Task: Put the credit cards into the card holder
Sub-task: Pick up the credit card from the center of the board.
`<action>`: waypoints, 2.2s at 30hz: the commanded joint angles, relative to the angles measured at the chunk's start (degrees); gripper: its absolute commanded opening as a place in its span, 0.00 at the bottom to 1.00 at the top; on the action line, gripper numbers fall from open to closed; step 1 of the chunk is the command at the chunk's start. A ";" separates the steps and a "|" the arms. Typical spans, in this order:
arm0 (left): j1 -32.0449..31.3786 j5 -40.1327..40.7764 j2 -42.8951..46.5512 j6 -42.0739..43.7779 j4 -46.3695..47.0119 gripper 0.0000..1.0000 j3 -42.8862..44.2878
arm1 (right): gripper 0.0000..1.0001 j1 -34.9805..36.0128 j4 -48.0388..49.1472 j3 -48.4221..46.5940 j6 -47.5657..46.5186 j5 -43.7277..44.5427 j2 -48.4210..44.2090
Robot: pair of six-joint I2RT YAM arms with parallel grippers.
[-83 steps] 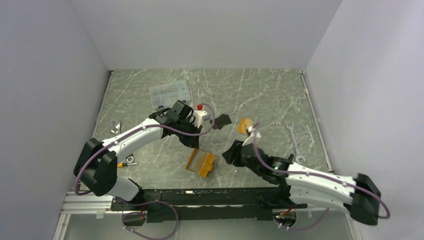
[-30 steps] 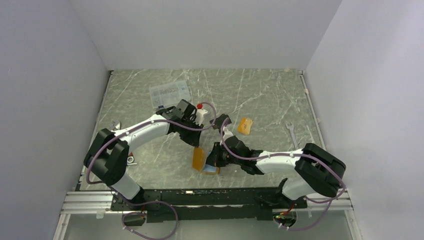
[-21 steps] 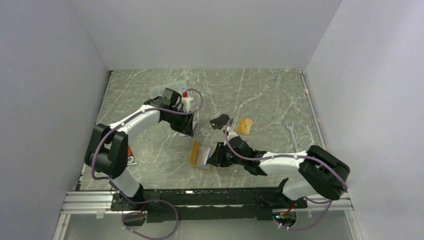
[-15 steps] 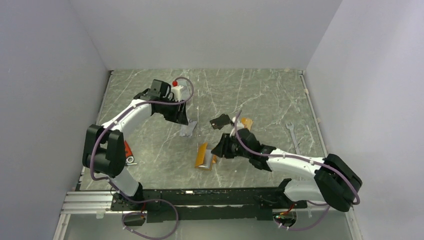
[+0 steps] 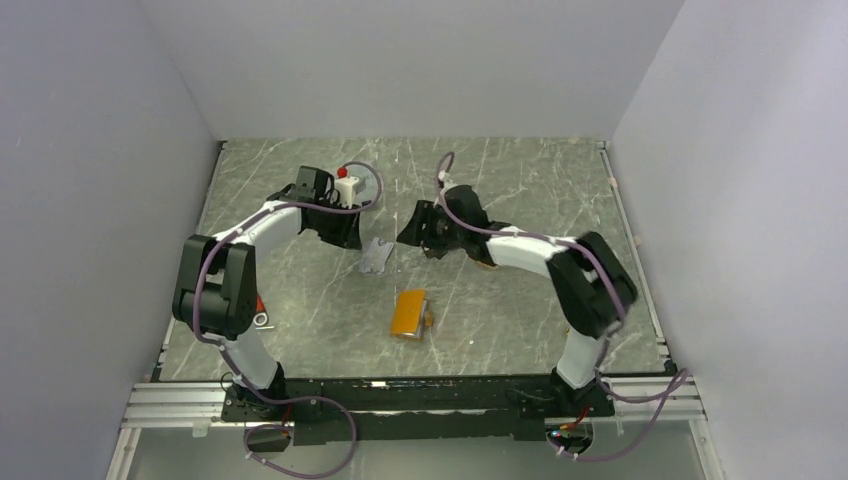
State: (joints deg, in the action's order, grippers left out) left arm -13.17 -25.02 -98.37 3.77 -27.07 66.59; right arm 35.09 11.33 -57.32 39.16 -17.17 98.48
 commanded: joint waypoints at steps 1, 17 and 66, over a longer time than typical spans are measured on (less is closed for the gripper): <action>-0.08 4.21 1.66 7.10 8.04 0.41 -2.79 | 0.56 -0.21 4.04 -5.18 1.90 -6.29 10.02; -1.85 2.53 3.81 22.44 18.58 0.38 -8.64 | 0.55 -0.54 11.77 -8.61 10.48 -7.62 23.28; -9.22 11.82 -11.75 26.83 2.12 0.32 6.59 | 0.07 0.16 28.49 0.36 22.71 -5.31 26.84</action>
State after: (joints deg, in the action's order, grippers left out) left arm -21.96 -14.02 -108.88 29.56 -23.77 72.18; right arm 34.85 40.53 -59.16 62.63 -23.05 124.95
